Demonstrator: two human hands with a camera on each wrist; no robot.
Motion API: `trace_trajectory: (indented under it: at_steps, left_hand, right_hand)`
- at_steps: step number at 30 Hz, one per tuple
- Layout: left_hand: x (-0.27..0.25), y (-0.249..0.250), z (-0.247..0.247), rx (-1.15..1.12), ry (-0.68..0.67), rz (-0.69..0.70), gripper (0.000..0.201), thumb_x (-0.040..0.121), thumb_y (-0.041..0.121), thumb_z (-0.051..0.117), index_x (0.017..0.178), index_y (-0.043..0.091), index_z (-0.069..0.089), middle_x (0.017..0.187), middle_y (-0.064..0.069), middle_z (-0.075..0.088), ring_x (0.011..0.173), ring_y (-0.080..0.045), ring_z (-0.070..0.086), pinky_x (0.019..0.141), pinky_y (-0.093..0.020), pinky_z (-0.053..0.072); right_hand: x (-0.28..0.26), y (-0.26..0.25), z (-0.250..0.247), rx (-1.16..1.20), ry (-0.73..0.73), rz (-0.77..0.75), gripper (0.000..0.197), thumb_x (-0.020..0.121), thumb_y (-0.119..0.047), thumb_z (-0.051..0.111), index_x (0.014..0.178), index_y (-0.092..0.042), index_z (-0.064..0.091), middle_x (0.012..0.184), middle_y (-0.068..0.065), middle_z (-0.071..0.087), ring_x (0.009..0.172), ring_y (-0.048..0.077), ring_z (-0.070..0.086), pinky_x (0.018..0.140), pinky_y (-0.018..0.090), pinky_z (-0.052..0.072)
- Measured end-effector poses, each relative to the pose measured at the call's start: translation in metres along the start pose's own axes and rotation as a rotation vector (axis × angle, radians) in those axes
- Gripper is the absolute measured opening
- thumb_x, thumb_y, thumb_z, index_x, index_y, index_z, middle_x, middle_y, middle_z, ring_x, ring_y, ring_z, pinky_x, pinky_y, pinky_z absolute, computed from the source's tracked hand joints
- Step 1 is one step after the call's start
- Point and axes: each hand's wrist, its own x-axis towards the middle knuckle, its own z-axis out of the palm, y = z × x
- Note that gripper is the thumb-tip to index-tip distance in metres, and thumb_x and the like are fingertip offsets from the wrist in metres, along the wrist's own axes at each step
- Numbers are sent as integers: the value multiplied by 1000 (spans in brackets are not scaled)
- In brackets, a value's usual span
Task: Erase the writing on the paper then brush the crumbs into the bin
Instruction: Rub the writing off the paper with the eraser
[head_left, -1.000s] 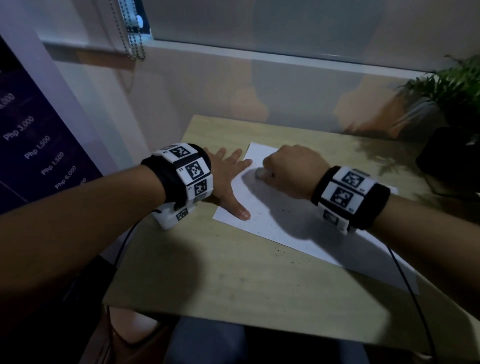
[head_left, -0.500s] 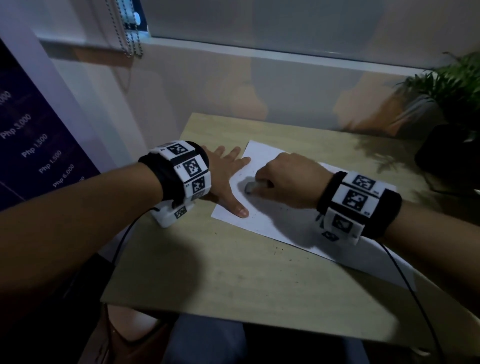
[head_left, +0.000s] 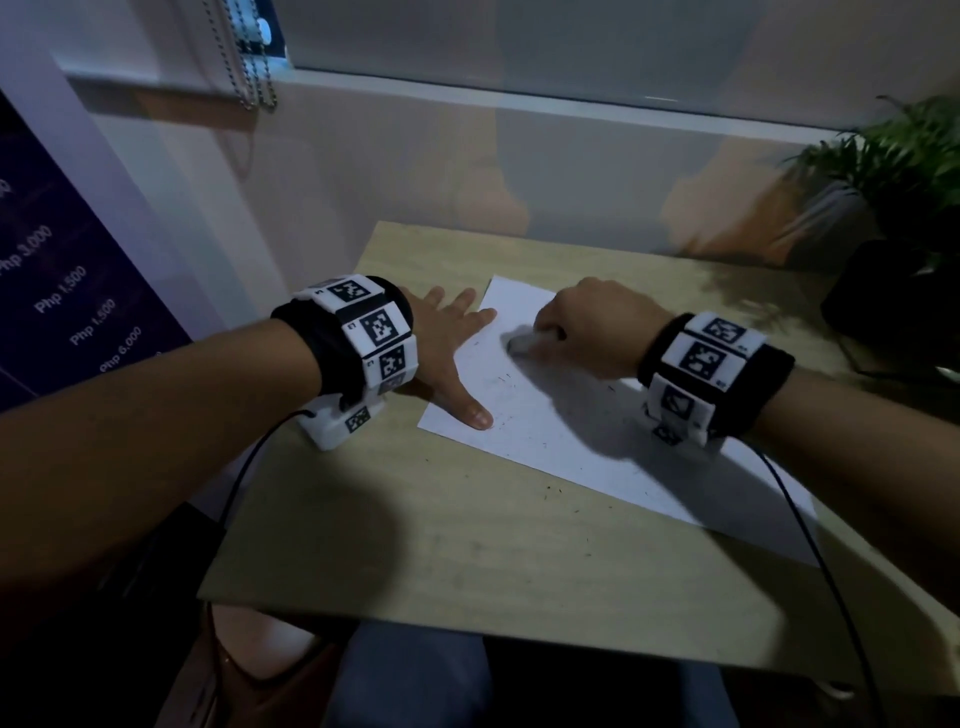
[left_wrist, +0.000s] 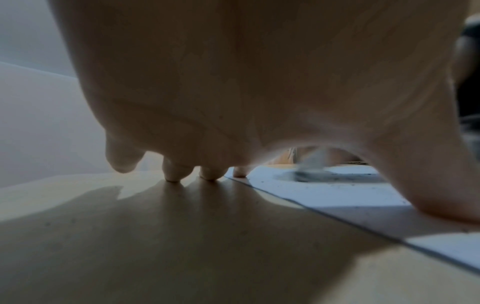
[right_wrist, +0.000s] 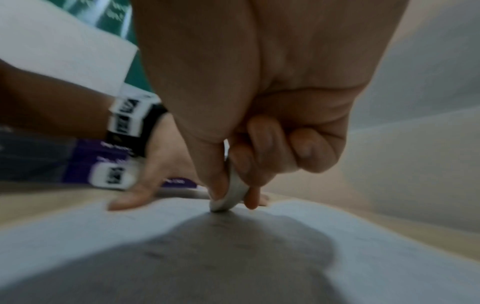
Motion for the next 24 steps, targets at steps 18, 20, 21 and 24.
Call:
trace_trajectory:
  at_steps: [18, 20, 21, 24]
  left_hand:
    - [1, -2, 0, -25, -2, 3, 145, 55, 95, 64, 158, 38, -21, 166, 6, -30, 155, -29, -21, 123, -61, -4]
    - [1, -2, 0, -25, -8, -2, 144, 57, 93, 65, 157, 38, -22, 165, 6, -30, 155, -29, -21, 123, -62, -4]
    - [1, -1, -1, -20, -10, -4, 144, 57, 93, 65, 157, 38, -22, 165, 6, -30, 155, -28, -21, 123, -62, -3]
    - [-1, 0, -2, -6, -9, 0, 144, 56, 94, 62, 158, 37, -21, 166, 6, -30, 155, -28, -20, 123, -62, -2]
  right_hand:
    - [-6, -18, 3, -177, 95, -31, 41, 101, -40, 47, 76, -8, 54, 68, 6, 46, 65, 30, 49, 48, 27, 22]
    - [-14, -25, 7, -105, 57, -97, 42, 99, -45, 50, 72, -12, 52, 65, 3, 47, 64, 27, 49, 48, 28, 22]
    - [-15, -23, 5, -53, 31, -102, 44, 97, -49, 52, 70, -13, 52, 64, 3, 50, 64, 27, 51, 49, 29, 25]
    - [-3, -2, -3, 0, 17, 17, 52, 94, -57, 52, 69, -12, 56, 67, 6, 55, 65, 29, 55, 52, 30, 32]
